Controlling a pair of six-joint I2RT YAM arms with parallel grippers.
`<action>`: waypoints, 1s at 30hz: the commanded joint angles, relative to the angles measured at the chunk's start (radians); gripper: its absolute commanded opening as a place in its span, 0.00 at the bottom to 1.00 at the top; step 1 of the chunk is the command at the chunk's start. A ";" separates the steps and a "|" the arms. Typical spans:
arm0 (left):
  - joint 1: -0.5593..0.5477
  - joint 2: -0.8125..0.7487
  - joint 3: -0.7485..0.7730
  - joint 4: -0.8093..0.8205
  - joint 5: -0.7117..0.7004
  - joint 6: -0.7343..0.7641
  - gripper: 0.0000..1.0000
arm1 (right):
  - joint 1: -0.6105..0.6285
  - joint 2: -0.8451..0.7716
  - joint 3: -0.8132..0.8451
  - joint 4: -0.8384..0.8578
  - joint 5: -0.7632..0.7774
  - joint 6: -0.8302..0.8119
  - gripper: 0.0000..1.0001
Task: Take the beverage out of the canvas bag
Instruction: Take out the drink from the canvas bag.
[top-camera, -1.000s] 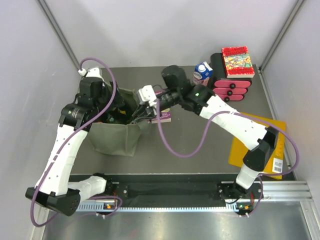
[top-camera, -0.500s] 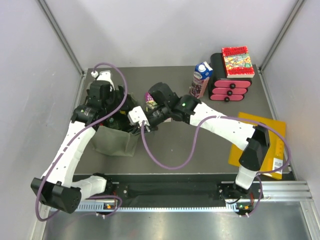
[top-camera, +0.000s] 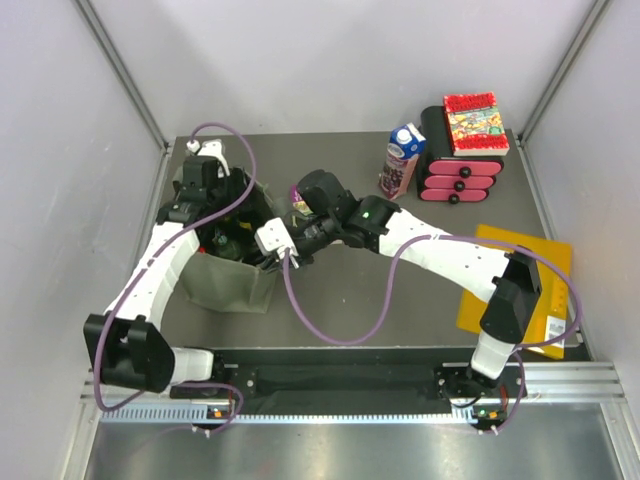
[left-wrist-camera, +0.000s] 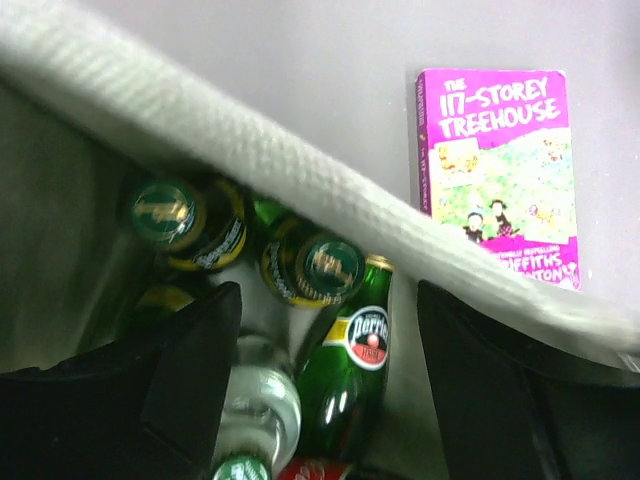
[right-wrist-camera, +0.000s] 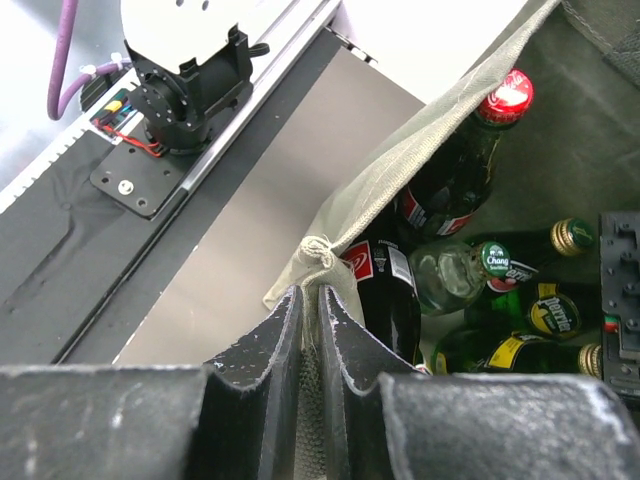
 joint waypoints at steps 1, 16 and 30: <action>0.008 0.052 0.023 0.109 0.053 0.030 0.73 | 0.025 0.019 -0.044 -0.035 0.025 0.026 0.10; 0.009 0.166 0.060 0.106 0.051 0.076 0.39 | 0.020 0.029 -0.056 0.011 0.034 0.089 0.10; 0.006 0.088 0.210 -0.010 0.033 0.147 0.00 | -0.023 0.056 0.029 0.066 0.060 0.270 0.44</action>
